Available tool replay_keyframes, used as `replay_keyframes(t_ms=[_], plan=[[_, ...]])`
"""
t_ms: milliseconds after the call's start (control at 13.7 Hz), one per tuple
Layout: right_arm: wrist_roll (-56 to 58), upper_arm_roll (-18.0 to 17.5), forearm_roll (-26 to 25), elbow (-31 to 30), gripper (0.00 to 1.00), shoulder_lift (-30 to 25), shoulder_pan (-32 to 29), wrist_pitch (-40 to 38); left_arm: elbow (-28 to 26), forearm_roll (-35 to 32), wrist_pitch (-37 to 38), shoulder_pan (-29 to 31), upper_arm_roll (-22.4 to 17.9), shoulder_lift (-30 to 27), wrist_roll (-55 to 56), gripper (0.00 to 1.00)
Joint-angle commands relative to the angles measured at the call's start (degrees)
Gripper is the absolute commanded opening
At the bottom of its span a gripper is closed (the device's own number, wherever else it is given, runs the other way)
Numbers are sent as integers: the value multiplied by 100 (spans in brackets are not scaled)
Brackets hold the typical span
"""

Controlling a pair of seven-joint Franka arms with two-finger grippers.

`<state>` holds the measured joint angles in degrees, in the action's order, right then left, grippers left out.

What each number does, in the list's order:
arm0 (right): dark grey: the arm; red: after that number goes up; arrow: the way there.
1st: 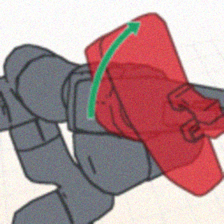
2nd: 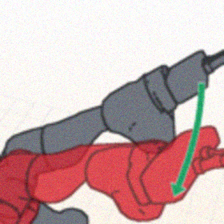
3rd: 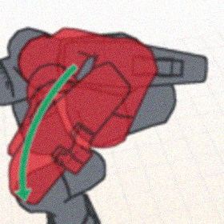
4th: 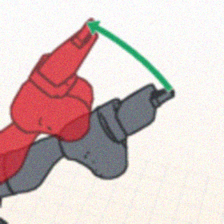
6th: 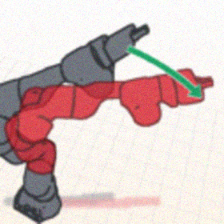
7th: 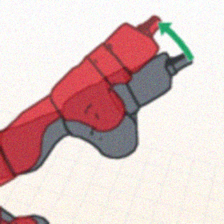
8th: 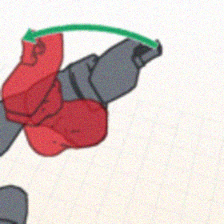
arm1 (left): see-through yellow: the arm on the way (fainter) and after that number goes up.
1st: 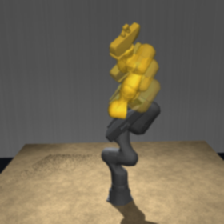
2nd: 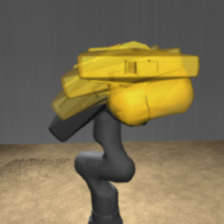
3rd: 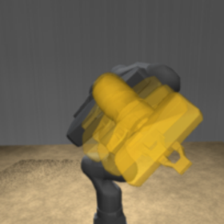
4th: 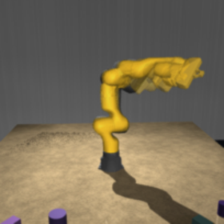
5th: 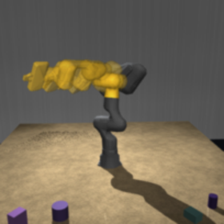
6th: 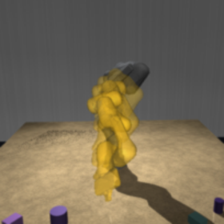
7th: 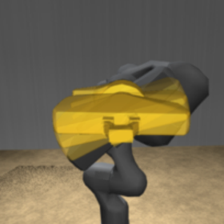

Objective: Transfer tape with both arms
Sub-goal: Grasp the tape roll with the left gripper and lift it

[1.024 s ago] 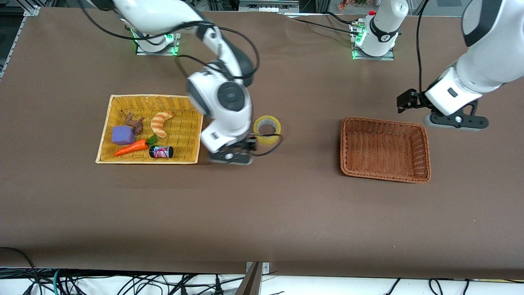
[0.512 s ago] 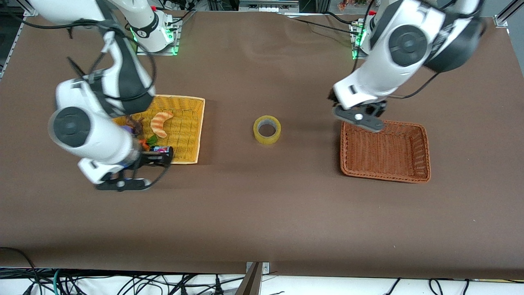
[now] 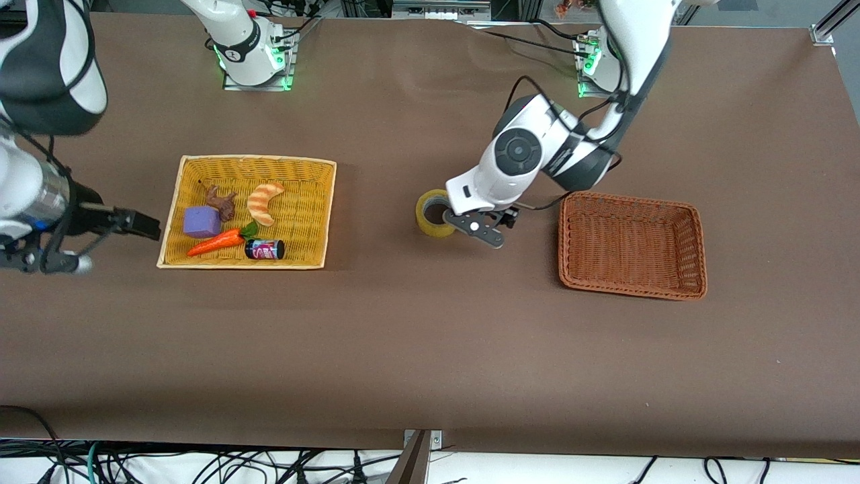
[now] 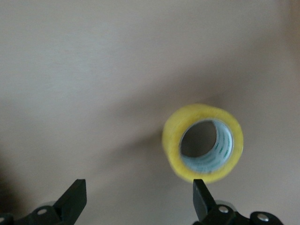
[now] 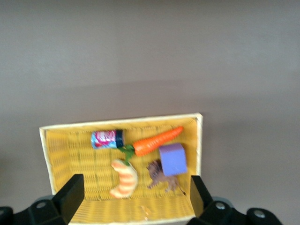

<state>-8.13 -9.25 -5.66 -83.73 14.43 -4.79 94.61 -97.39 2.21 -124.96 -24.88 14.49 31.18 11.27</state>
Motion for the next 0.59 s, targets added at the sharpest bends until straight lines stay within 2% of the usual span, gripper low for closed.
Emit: replay_keyframes(t_ms=[0, 220, 293, 366, 439, 512], plan=[[1430, -60, -207, -969, 100, -922, -477, 259, 106, -37, -482, -262, -51, 457, 208, 100], [1578, 63, -172, -1329, 100, -1608, -716, 110, 62, -37, -854, -465, -60, 793, 235, 100], [1369, 72, -163, -1400, 100, -1670, -717, 240, 44, -167, -854, -508, -77, 828, 235, 100], [1027, 72, -163, -1453, 100, -1645, -717, 503, 44, -578, -854, -518, -69, 907, 252, 98], [754, 64, -155, -1549, 100, -1653, -717, 645, 62, -921, -854, -526, -60, 994, 270, 83], [560, 37, -155, -1585, 100, -1680, -717, 663, 62, -1012, -854, -570, -42, 1039, 296, 52]])
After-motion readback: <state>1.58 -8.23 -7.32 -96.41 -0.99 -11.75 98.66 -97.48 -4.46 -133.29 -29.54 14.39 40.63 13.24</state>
